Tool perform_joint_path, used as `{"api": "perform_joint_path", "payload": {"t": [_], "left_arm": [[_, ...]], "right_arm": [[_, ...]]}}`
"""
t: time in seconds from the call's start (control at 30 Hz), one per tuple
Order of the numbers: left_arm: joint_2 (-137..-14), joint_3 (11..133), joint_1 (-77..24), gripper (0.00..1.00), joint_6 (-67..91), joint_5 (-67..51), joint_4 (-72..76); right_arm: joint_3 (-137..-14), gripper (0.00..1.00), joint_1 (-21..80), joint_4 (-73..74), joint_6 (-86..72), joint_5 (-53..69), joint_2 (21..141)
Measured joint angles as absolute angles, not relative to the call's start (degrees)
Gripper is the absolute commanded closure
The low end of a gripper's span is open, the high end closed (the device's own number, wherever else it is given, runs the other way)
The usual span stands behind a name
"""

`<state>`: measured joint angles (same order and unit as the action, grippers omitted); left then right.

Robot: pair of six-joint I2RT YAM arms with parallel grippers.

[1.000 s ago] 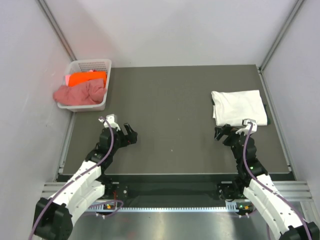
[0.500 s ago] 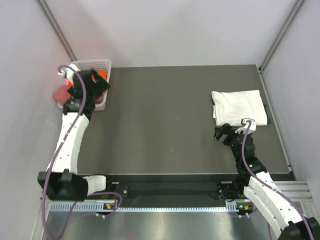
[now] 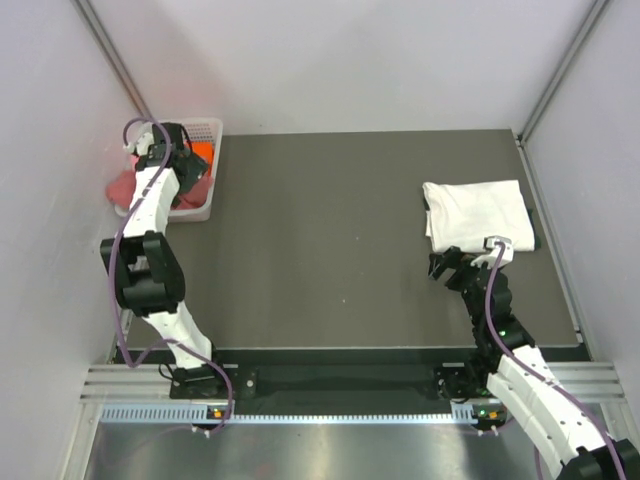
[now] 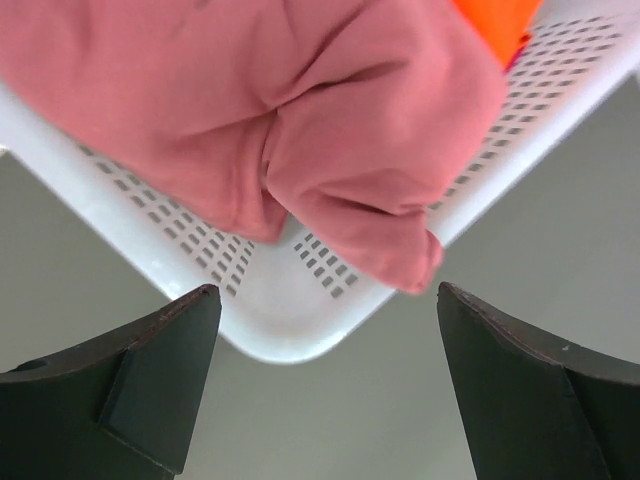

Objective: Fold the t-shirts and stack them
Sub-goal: Grab the tshirt from the pile

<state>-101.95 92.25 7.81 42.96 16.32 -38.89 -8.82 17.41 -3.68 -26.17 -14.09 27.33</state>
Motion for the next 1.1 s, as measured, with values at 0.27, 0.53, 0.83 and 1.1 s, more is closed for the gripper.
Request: {"api": "perform_joint_path", "payload": {"t": [0.27, 0.53, 0.83, 1.1], "left_arm": [[-107.5, 92.4, 10.4, 0.47, 45.7, 13.0, -33.1], [-108.6, 92.0, 10.4, 1.00, 46.1, 14.3, -28.8], [-104.7, 85.2, 10.6, 0.47, 45.3, 13.5, -23.4], [-103.8, 84.8, 11.5, 0.33, 47.9, 12.0, -22.6]], "right_arm": [[-8.8, 0.00, 17.4, -3.7, -26.2, -13.6, 27.4], [-8.8, 0.00, 17.4, -3.9, -26.1, -13.0, 27.4], [-8.8, 0.01, 17.4, -3.9, -26.0, -12.7, 27.6], [-8.8, 0.00, 17.4, -3.9, -25.9, -12.0, 27.6]]}}
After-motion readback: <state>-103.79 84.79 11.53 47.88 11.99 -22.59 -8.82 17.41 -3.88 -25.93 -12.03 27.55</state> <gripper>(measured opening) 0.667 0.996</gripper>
